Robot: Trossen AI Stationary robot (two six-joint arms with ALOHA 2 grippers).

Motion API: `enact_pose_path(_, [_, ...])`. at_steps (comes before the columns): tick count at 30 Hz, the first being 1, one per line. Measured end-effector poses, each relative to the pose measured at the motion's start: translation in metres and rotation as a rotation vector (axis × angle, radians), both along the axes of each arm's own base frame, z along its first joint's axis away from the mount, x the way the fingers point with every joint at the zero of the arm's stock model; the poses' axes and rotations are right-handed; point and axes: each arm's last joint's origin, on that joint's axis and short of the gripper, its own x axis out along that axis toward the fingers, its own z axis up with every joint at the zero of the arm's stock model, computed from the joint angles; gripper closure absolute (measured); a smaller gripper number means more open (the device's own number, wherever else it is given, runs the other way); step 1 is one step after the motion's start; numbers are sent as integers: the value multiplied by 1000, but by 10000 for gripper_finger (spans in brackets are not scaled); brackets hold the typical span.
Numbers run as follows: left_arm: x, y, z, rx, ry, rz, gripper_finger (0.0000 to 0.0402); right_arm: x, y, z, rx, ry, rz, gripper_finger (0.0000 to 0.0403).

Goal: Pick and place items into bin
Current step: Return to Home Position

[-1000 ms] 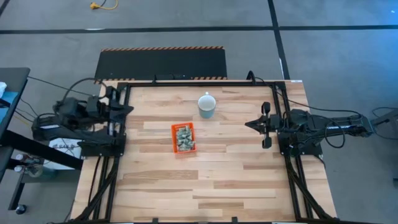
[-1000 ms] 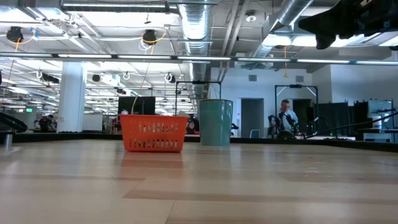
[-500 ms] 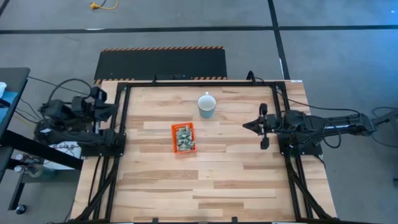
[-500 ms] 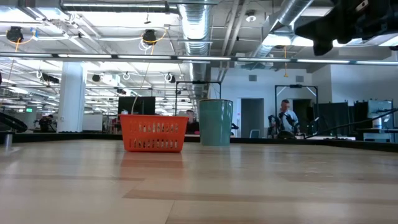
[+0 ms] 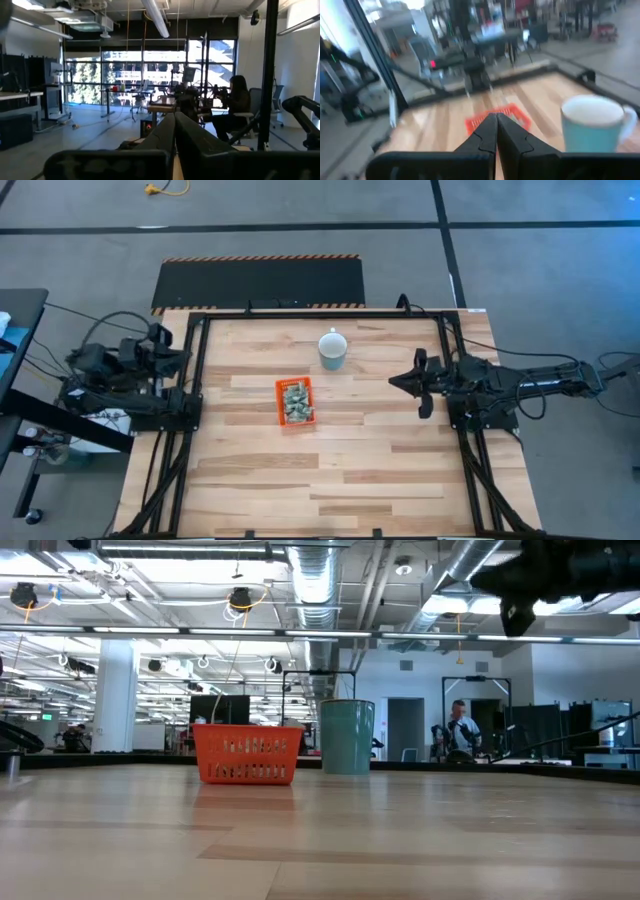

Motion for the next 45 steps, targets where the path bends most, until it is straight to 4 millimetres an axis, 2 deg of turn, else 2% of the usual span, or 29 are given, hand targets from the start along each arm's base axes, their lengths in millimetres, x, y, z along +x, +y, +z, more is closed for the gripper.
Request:
enact_pose_path(5, [24,-1,-24,-13,26,-13,401,0,0,16,36,-163,2,401])
enact_pose_path(10, [46,-1,-49,-14,-24,-12,401,-3,0,33,104,-304,8,402])
enact_pose_path(14, [56,-1,-64,-36,-46,-28,401,-17,1,47,11,-400,19,402])
enact_pose_path(20, [67,-2,-85,-103,-15,-52,401,-40,2,56,-77,-513,14,402])
enact_pose_path(27, [75,-3,-104,-119,4,-93,401,-58,2,47,-89,-592,17,403])
enact_pose_path(34, [77,-3,-109,-137,21,-98,401,-71,0,26,-86,-651,8,403])
enact_pose_path(37, [77,-3,-110,-142,30,-100,401,-67,1,18,-92,-638,7,403])
enact_pose_path(45, [78,-3,-114,-142,72,-102,401,-64,1,14,-55,-600,26,403])
